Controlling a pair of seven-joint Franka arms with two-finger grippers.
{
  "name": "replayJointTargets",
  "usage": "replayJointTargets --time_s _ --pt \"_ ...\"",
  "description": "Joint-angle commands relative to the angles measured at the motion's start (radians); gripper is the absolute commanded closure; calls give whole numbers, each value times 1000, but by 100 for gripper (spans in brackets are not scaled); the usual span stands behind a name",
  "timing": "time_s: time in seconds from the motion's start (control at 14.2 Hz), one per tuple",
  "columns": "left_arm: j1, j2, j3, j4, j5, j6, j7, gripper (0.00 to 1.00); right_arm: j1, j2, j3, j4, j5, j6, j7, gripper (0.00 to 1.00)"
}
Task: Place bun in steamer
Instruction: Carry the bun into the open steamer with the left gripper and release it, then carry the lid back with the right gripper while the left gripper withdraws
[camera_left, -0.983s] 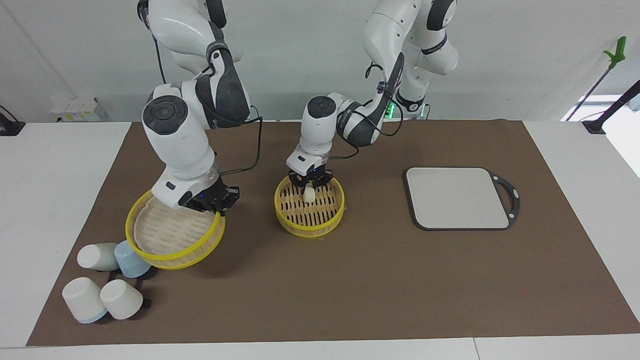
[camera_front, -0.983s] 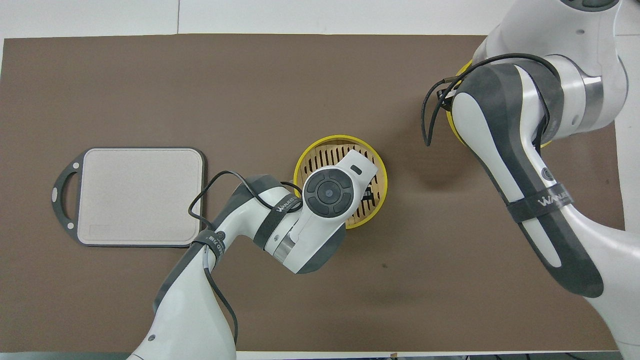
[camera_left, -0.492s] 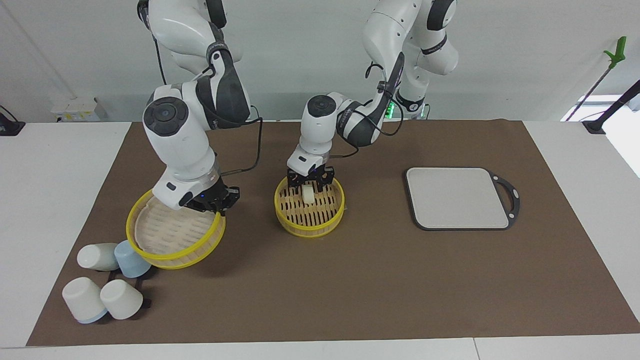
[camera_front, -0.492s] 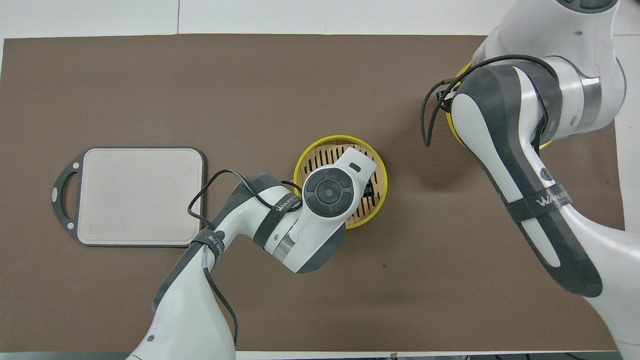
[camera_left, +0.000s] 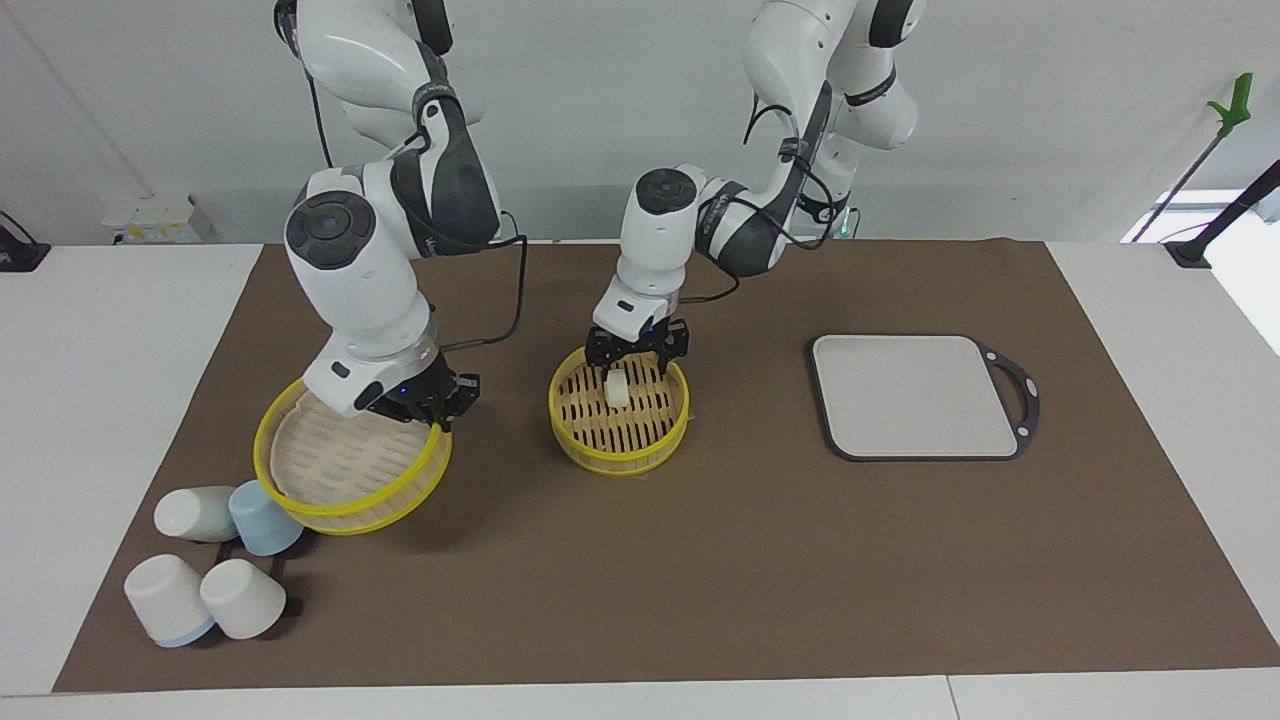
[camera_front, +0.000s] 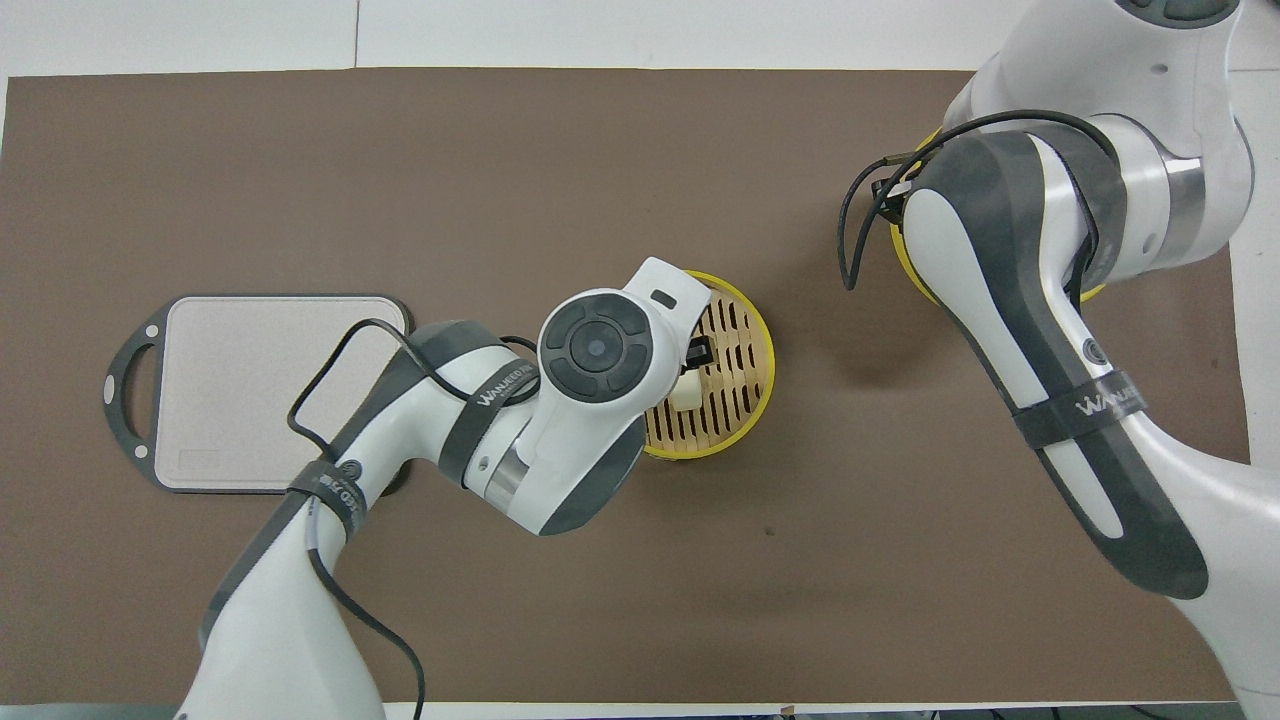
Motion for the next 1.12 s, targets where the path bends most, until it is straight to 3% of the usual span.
replayJointTargets --time_s 0.0,0.21,0.42,0.91,1.05 --pt "78 -79 -6 -20 19 -89 12 0 59 -39 7 -47 3 49 176 100" --pt "156 -139 -5 -20 19 -194 136 0 133 -43 11 -70 4 89 306 100" --pt "275 -208 -5 -20 16 -296 301 0 248 7 8 -56 0 124 456 100" --pt "532 -332 -2 -12 9 -471 653 0 378 251 1 225 -11 98 646 100" --pt "586 -355 0 -7 11 -506 711 0 380 267 1 243 -11 98 650 100"
